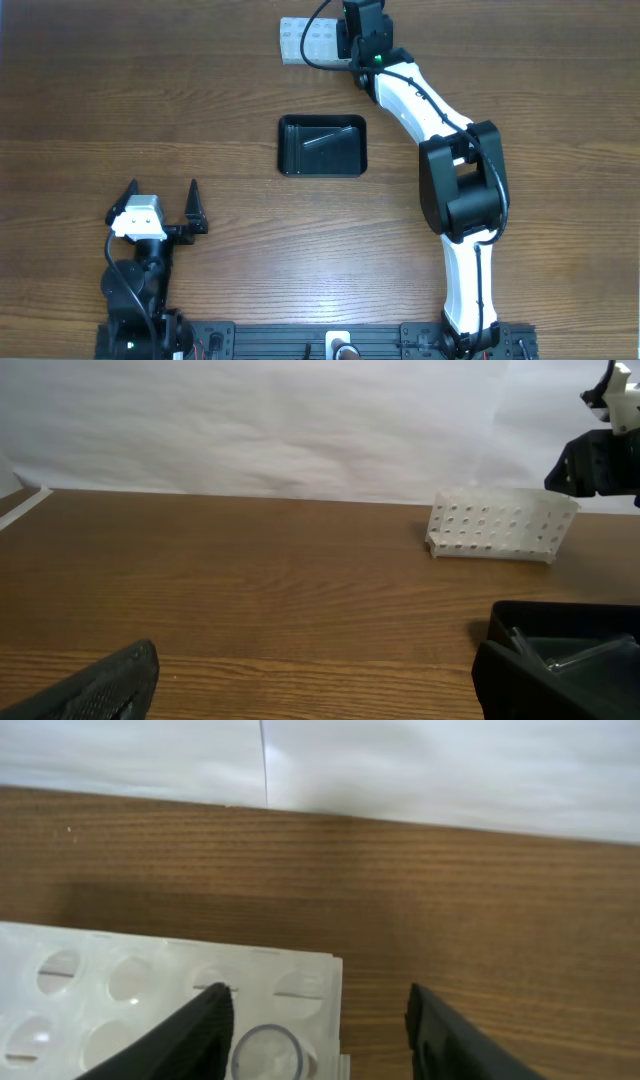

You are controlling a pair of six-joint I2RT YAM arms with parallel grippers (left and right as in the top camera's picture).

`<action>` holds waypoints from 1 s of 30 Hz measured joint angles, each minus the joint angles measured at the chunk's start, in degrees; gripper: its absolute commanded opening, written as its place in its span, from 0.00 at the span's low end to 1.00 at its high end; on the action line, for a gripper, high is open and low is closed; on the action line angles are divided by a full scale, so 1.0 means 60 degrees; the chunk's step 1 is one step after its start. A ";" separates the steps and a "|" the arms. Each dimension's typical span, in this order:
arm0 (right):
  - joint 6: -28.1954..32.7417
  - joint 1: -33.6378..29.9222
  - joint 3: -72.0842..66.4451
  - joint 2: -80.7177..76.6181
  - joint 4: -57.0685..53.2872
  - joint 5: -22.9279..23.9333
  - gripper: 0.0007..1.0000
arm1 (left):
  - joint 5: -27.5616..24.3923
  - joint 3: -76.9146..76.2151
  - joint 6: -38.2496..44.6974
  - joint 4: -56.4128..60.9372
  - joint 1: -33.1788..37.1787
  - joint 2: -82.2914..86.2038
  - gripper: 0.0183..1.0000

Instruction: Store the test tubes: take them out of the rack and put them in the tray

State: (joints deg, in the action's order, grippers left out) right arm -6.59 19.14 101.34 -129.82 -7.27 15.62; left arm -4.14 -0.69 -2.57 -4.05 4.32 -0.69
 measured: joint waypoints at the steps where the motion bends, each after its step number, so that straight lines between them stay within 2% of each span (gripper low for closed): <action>1: -0.0004 0.0000 0.0000 0.0000 0.0018 0.0000 0.42 | 0.0000 0.0000 0.0000 0.0000 0.0000 0.0000 1.00; 5: 0.0025 0.0004 0.0000 0.0000 0.0051 0.0000 0.31 | 0.0000 0.0000 0.0000 0.0000 0.0000 0.0000 1.00; 9: 0.0033 0.0025 0.0000 0.0000 0.0076 -0.0004 0.25 | 0.0000 0.0000 0.0000 0.0000 0.0000 0.0000 1.00; 23: 0.0025 0.0066 0.0000 0.0000 0.0076 -0.0007 0.14 | 0.0000 0.0000 0.0000 0.0000 0.0000 0.0000 1.00; 30: 0.0022 0.0084 0.0000 0.0000 0.0138 -0.0011 0.13 | 0.0000 0.0000 0.0000 0.0000 0.0000 0.0000 1.00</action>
State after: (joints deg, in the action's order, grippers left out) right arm -6.46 19.64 101.34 -129.82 -6.44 15.55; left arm -4.14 -0.69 -2.57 -4.05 4.32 -0.69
